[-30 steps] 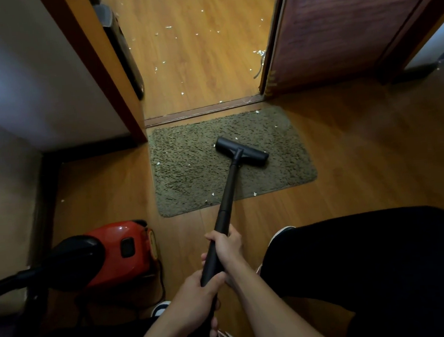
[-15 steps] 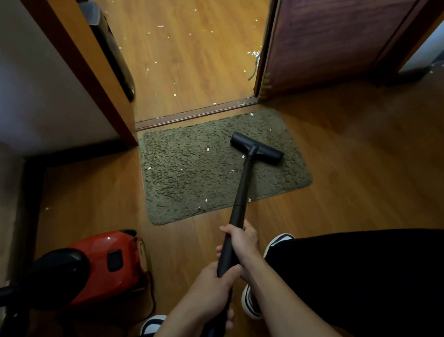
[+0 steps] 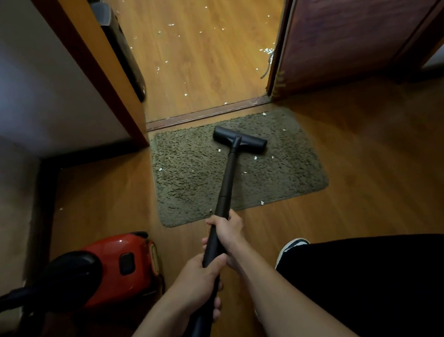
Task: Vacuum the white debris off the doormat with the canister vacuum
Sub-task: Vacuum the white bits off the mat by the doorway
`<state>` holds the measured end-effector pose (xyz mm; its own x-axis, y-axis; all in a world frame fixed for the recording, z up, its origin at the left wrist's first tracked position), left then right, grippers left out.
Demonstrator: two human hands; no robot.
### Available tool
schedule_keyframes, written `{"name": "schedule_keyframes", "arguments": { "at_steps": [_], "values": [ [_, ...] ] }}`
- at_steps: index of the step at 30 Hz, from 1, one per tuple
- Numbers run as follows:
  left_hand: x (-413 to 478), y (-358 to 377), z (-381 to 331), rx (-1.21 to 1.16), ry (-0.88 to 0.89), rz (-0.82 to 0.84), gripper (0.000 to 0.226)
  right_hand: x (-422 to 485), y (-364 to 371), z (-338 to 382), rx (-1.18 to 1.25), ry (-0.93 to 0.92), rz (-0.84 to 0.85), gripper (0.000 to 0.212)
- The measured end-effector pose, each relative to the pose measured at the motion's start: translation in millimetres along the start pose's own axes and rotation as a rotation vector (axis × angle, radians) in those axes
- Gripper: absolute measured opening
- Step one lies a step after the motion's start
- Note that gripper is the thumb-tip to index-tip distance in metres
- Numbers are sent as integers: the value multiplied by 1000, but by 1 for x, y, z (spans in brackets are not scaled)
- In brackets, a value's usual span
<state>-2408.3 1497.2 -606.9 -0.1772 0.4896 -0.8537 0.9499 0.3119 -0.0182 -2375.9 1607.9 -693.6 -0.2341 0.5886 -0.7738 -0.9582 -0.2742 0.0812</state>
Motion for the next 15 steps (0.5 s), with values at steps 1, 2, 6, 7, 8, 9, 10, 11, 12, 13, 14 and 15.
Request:
{"name": "schedule_keyframes", "arguments": {
  "at_steps": [1,2,6,7,8,9,10,11,12,13,14,15],
  "values": [
    [-5,-3,5,0,-1,-3,19,-5,3,-4,-9,3,9,28],
    [-9,-6,10,2,1,-5,20,-11,6,-9,-15,5,19,27],
    [-22,-19,28,2,14,-28,20,-29,20,-27,-26,19,42,22],
    [-22,-23,30,-2,13,-34,20,-31,24,-30,-31,21,46,21],
    [-22,-27,31,-6,12,-38,21,-29,29,-30,-33,23,47,21],
    [-19,-31,30,-6,14,-43,21,-26,33,-28,-30,23,43,20],
    [-17,-35,27,-9,16,-50,21,-23,36,-26,-28,24,37,20],
    [-15,-38,23,-16,23,-56,22,-19,40,-22,-29,26,38,21],
    [-13,-41,18,-22,31,-59,22,-16,43,-17,-35,25,40,21],
    [-13,-43,15,-25,35,-58,23,-14,46,-14,-41,25,42,21],
    [-15,-44,13,-25,35,-55,23,-15,48,-12,-45,29,46,22],
    [-19,-45,13,-24,32,-53,23,-18,51,-13,-48,38,54,25]
  ]
}}
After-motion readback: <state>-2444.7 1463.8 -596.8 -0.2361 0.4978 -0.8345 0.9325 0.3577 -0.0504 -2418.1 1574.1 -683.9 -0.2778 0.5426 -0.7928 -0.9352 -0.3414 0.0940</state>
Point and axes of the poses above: each hand's wrist, its own x-axis towards the middle knuckle, its own y-axis out of the palm, z = x × y, the point moved 7 cm from there along x, towards the middle knuckle, and after that the axes turned 1 degree about y, right-handed, at the moved point
